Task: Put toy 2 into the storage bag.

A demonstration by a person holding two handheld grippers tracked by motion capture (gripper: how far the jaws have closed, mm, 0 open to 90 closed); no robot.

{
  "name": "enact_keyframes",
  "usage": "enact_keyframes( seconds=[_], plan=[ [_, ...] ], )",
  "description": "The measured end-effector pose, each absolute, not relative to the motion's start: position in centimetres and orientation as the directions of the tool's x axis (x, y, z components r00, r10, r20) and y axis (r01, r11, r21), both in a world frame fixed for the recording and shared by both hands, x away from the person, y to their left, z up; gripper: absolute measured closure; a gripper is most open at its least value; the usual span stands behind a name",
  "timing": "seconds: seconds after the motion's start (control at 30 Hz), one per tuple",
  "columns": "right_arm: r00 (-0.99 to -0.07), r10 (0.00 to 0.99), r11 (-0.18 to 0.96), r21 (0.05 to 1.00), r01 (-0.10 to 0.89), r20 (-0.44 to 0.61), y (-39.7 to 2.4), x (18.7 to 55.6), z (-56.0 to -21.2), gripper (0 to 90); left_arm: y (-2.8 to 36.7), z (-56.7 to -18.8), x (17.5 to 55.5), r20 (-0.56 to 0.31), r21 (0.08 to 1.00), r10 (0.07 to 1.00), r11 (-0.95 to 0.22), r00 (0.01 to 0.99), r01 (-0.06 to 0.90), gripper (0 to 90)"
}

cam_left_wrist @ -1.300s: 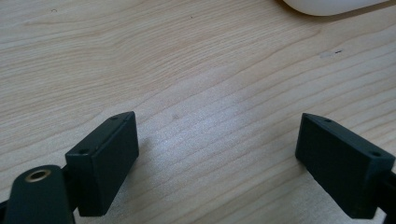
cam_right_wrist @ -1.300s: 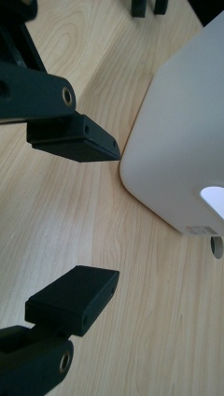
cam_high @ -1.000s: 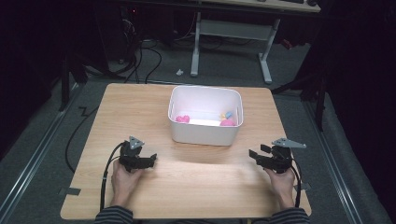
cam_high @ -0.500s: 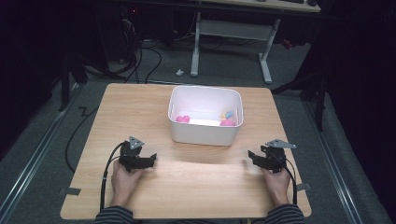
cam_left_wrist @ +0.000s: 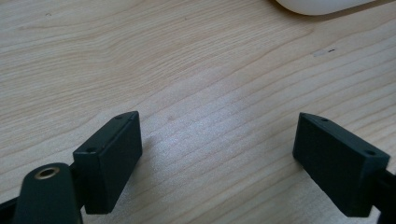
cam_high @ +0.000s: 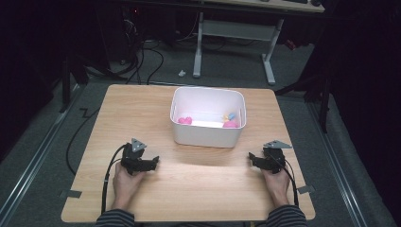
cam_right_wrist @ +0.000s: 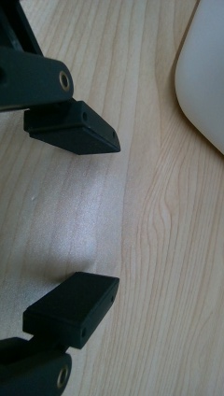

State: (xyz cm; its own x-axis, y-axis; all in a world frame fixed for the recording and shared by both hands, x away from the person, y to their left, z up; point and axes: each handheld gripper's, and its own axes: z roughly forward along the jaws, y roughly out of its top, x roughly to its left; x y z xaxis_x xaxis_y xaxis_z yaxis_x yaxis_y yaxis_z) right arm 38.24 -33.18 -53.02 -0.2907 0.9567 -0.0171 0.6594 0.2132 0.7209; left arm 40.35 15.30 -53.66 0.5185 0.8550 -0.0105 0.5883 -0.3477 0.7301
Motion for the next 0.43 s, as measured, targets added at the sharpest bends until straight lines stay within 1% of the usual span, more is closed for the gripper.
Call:
enact_keyframes(
  seconds=[0.1,0.23,0.43],
  plan=[
    [-0.294,0.956,0.216,0.72,0.66,-0.018,-33.18,38.23,-53.02,29.1,15.3,-53.67,40.34,-0.009,0.73,0.855,-0.348,0.518,0.588,15.8],
    [-0.259,0.966,0.193,0.716,0.671,-0.017,-33.11,38.06,-53.04,25.3,15.31,-53.67,40.32,-0.011,0.73,0.855,-0.347,0.518,0.588,16.0],
    [-0.255,0.967,0.191,0.716,0.672,-0.019,-33.08,38.02,-53.06,24.6,15.34,-53.66,40.32,-0.016,0.73,0.854,-0.345,0.52,0.589,16.5]
  ],
)
